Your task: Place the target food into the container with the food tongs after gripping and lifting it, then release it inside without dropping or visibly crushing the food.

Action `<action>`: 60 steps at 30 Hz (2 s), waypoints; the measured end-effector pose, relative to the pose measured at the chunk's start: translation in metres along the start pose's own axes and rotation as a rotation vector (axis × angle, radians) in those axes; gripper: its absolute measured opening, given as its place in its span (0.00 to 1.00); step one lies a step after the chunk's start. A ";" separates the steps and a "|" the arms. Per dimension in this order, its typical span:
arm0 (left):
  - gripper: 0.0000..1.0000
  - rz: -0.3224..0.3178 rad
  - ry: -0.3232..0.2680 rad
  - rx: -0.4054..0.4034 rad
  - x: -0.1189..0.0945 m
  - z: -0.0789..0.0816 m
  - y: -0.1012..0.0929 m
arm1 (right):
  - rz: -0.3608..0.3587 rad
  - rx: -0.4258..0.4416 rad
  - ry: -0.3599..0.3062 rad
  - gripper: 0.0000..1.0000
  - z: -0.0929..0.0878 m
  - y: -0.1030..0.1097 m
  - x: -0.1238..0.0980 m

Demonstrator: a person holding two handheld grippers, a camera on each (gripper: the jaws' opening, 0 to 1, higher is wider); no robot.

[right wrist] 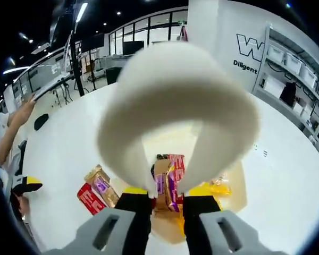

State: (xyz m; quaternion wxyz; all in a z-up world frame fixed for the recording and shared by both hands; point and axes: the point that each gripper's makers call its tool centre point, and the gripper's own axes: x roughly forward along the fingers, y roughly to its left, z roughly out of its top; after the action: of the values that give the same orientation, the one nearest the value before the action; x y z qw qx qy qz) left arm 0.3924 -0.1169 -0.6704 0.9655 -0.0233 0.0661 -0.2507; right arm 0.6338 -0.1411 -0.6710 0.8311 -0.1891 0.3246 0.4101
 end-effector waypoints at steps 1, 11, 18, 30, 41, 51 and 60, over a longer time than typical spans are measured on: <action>0.98 -0.002 0.000 -0.003 0.000 0.000 0.000 | 0.003 0.006 -0.001 0.15 -0.001 -0.001 0.001; 0.98 -0.003 -0.004 -0.010 0.000 0.001 -0.001 | 0.009 0.025 -0.021 0.15 0.001 -0.002 0.002; 0.98 0.001 -0.003 -0.007 0.000 0.001 0.000 | 0.002 0.030 -0.042 0.14 0.006 -0.001 -0.006; 0.98 0.008 0.004 -0.007 0.000 -0.001 0.002 | 0.067 0.055 -0.113 0.15 0.010 0.021 -0.040; 0.98 0.015 0.016 0.010 0.000 -0.003 0.001 | 0.147 0.030 -0.128 0.16 -0.008 0.064 -0.059; 0.98 0.018 0.025 0.017 0.000 -0.004 -0.001 | 0.128 -0.008 -0.066 0.16 -0.047 0.075 -0.052; 0.98 0.017 0.030 0.026 0.000 -0.005 -0.002 | 0.104 0.016 -0.049 0.17 -0.062 0.080 -0.044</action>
State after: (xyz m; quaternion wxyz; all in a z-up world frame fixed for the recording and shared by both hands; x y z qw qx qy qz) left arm 0.3908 -0.1184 -0.6756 0.9667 -0.0065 0.0776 -0.2437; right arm 0.5262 -0.1544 -0.6891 0.8178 -0.1555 0.3168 0.4546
